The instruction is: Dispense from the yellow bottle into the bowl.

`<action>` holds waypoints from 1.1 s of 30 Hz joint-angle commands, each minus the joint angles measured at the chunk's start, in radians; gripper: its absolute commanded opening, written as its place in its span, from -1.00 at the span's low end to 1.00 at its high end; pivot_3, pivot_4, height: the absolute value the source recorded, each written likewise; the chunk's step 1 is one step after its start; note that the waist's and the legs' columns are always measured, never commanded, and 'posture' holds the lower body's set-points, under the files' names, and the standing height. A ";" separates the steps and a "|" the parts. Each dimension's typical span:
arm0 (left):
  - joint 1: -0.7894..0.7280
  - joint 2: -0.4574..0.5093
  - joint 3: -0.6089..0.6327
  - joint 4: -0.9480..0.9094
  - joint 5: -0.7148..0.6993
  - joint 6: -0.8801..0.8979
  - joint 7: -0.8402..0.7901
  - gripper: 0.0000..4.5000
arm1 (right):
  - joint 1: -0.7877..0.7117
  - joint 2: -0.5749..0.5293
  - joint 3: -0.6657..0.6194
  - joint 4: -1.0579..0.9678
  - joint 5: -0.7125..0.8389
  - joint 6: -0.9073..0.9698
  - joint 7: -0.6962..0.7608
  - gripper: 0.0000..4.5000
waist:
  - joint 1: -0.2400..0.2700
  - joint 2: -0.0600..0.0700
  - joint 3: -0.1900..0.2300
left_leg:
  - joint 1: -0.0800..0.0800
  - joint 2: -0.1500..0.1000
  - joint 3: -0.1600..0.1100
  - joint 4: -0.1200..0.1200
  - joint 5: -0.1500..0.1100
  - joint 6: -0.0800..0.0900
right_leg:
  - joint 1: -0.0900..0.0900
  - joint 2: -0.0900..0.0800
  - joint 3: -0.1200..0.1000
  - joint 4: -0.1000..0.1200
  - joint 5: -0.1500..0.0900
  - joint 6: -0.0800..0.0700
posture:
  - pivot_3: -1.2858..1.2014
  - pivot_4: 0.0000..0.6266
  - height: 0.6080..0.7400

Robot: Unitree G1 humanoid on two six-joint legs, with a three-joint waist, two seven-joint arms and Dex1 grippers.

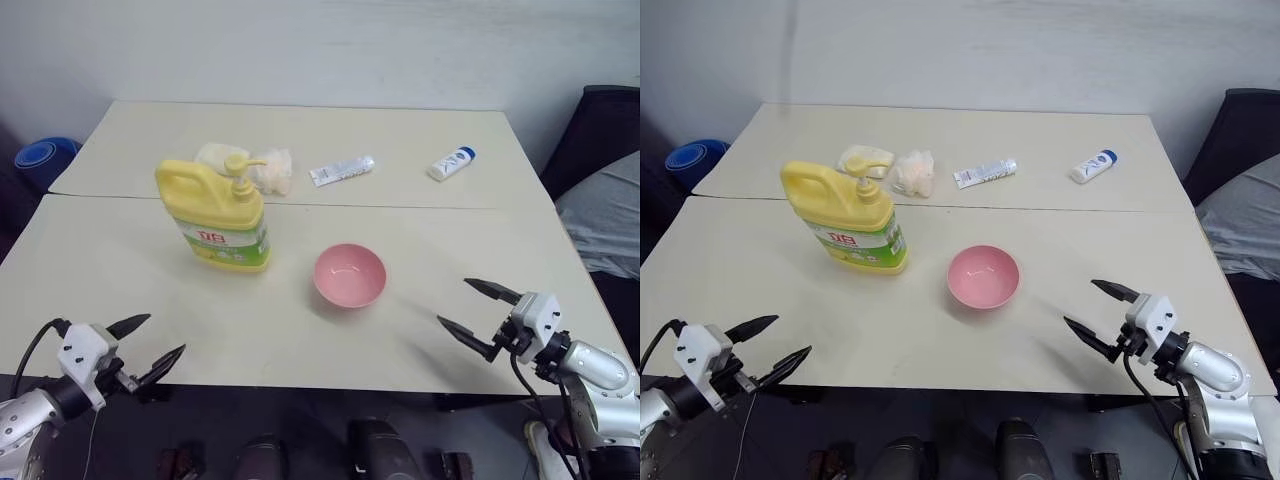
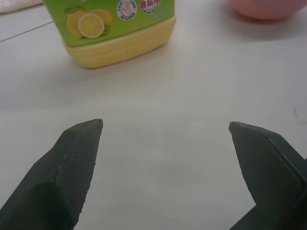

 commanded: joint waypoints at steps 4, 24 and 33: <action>-0.050 0.016 0.019 -0.091 -0.148 0.160 0.001 0.99 | -0.011 0.051 0.029 -0.082 0.013 0.007 -0.029 1.00 | 0.000 0.000 0.000 | 0.000 0.000 0.000 0.000 0.000 0.000 | 0.000 0.000 0.000 0.001 0.000 0.000 | 0.03 -0.52 1.00; -0.197 0.175 0.039 -0.170 -0.364 0.410 -0.206 0.99 | -0.105 -0.037 0.195 -0.331 0.005 0.282 0.003 1.00 | -0.017 0.001 0.001 | -0.001 0.001 0.000 0.000 0.001 -0.002 | -0.002 0.002 0.000 0.002 0.000 0.000 | 0.03 -0.52 1.00; -0.197 0.142 0.012 -0.186 -0.326 0.402 -0.199 0.99 | -0.367 0.043 0.470 -0.320 -0.131 0.717 -0.101 1.00 | -0.020 0.000 0.000 | -0.003 0.000 -0.003 0.002 0.000 -0.001 | -0.002 0.000 0.000 0.001 0.000 -0.001 | 0.03 -0.52 1.00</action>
